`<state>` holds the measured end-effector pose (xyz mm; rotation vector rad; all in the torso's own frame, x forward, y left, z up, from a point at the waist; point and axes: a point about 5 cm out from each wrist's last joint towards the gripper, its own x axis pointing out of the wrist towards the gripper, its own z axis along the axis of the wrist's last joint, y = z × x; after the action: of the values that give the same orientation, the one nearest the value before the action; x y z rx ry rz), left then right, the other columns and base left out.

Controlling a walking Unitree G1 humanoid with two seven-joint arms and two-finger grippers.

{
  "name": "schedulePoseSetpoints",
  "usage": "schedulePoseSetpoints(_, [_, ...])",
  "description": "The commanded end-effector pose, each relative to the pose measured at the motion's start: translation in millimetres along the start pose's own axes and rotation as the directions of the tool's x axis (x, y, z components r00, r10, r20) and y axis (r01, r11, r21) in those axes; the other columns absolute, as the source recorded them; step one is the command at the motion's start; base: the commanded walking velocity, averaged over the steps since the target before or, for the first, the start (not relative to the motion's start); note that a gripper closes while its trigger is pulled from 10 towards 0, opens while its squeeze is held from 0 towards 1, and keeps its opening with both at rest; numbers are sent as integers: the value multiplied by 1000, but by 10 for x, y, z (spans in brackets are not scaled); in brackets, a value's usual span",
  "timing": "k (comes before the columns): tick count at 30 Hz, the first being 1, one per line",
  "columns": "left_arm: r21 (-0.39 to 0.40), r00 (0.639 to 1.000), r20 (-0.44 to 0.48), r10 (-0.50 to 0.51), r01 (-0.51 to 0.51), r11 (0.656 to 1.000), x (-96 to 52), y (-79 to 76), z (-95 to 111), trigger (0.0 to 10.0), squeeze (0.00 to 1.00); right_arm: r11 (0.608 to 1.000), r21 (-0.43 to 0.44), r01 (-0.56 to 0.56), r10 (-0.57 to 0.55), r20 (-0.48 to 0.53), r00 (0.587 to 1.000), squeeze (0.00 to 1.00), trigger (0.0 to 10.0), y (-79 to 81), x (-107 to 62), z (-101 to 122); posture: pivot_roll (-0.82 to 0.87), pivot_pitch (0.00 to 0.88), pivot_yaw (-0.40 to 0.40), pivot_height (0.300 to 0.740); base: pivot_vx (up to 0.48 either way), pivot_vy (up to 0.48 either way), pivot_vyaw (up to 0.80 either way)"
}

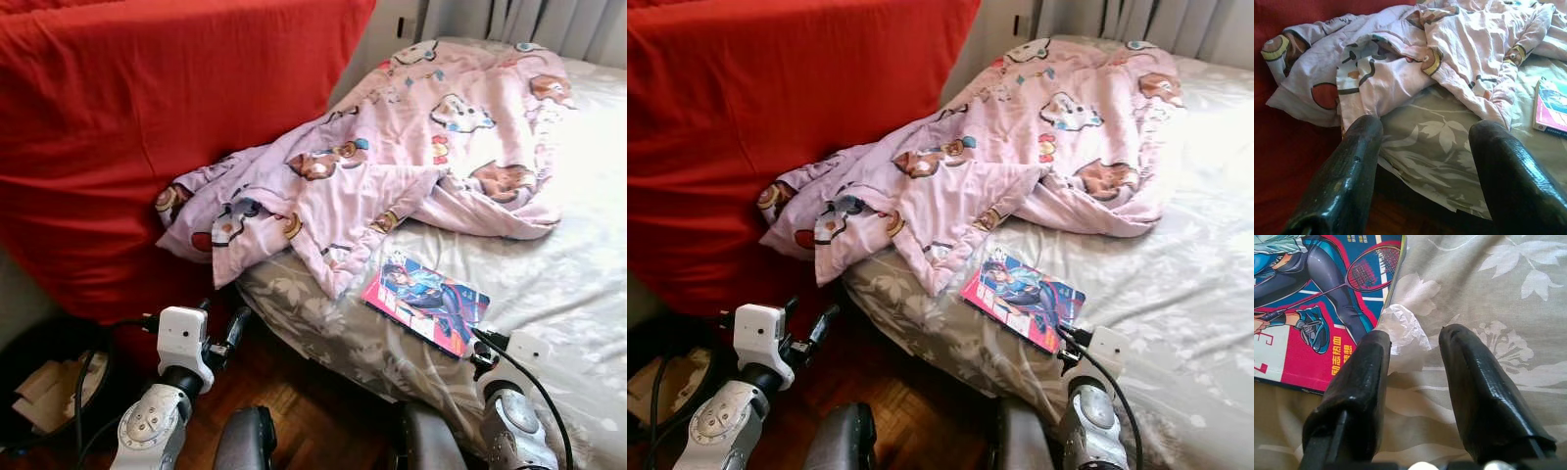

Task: Clean up the room

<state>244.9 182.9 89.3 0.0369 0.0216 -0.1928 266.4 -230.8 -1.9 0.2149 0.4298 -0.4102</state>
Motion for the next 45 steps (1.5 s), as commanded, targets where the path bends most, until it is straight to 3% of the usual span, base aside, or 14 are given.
schedulePoseSetpoints(1, [-1,1000,1,6,-6,1000,-19,25,15,10000,0,1000,-6,10,-10,-13,1000,0,10000,-24,0,-21,127,154,48,581,0,0,0])
schedulePoseSetpoints(2, [-1,1000,1,6,-6,1000,-19,25,15,10000,0,1000,-6,10,-10,-13,1000,0,10000,-24,0,-21,127,154,48,581,0,0,0])
schedulePoseSetpoints(3, [-1,1000,4,1,-1,1000,-4,13,42,10000,0,1000,-2,-10,10,-8,1000,1000,10000,1,65,75,150,198,63,581,0,0,0])
schedulePoseSetpoints(6, [0,1000,11,-4,4,1000,-10,12,83,10000,0,999,8,-39,39,30,999,1000,10000,33,145,256,151,203,64,581,0,0,0])
schedulePoseSetpoints(7, [2,1000,8,-2,2,1000,-24,21,79,10000,0,999,30,-41,39,58,998,831,10000,39,168,338,153,206,64,581,0,0,0])
schedulePoseSetpoints(8, [3,1000,6,-1,1,1000,-33,24,78,10000,0,998,37,-44,41,68,997,831,10000,43,173,362,154,207,64,581,0,0,0])
schedulePoseSetpoints(9, [4,1000,2,-1,1,1000,-42,27,72,10000,0,998,38,-47,44,76,996,310,10000,47,180,388,156,208,65,581,0,0,0])
schedulePoseSetpoints(10, [5,1000,-4,1,-1,1000,-58,30,64,10000,0,998,47,-50,47,82,996,0,10000,59,195,423,156,208,66,581,0,0,0])
schedulePoseSetpoints(16, [2,1000,-11,2,-2,1000,-84,15,70,10000,0,995,71,-73,67,80,995,0,10000,99,235,488,162,210,70,581,0,0,0])
schedulePoseSetpoints(39, [23,999,-46,-10,11,1000,-93,18,10,10000,0,990,131,-52,55,-21,998,0,10000,280,164,190,155,203,79,581,0,0,0])
schedulePoseSetpoints(40, [28,999,-48,-9,11,1000,-101,25,3,10000,0,990,137,-38,42,-24,999,0,3647,273,163,184,158,201,78,581,0,0,0])
schedulePoseSetpoints(41, [29,999,-49,-9,10,1000,-103,28,2,10000,0,990,137,-34,38,-24,999,0,3647,271,162,185,158,201,78,581,0,0,0])
schedulePoseSetpoints(42, [31,999,-50,-7,8,999,-107,35,-1,10000,0,990,137,-28,31,-21,999,0,0,261,165,192,159,199,78,581,0,0,0])
schedulePoseSetpoints(45, [33,999,-51,-6,7,999,-109,42,-6,10000,0,991,133,-16,19,-18,1000,0,0,244,172,211,159,198,77,581,0,0,0])
